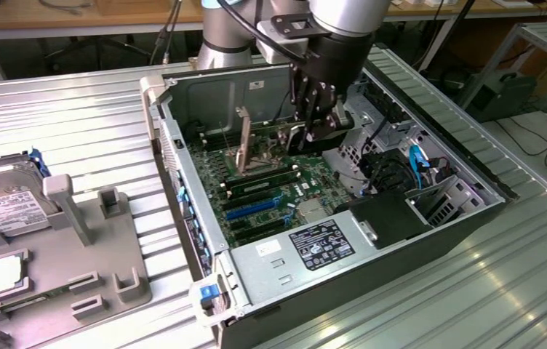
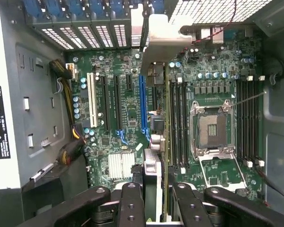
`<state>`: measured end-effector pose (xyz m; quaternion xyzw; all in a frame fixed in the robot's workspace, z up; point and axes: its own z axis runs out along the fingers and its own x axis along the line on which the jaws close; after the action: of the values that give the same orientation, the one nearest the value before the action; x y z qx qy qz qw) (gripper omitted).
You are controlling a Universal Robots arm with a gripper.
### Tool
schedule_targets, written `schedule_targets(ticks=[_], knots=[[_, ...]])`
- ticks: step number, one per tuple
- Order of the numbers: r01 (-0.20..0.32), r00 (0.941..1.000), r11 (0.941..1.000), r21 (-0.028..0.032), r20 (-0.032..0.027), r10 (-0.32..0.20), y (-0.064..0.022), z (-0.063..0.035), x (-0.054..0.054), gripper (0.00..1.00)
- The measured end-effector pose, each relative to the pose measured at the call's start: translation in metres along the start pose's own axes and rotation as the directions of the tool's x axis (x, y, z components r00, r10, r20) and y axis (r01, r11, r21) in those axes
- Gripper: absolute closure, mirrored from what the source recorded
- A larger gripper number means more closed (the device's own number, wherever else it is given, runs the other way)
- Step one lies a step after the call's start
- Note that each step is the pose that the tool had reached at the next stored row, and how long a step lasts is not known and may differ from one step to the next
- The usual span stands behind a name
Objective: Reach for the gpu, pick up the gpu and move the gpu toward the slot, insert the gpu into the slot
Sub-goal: 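Insert the gpu into the slot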
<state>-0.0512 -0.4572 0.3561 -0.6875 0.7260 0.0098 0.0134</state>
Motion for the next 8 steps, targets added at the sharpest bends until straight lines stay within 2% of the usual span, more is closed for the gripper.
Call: schedule_targets(ticks=[8], knots=[[0.0,1.0,1.0,0.0,0.0001,0.0,0.0069,0.0065,-0.0007,0.72]])
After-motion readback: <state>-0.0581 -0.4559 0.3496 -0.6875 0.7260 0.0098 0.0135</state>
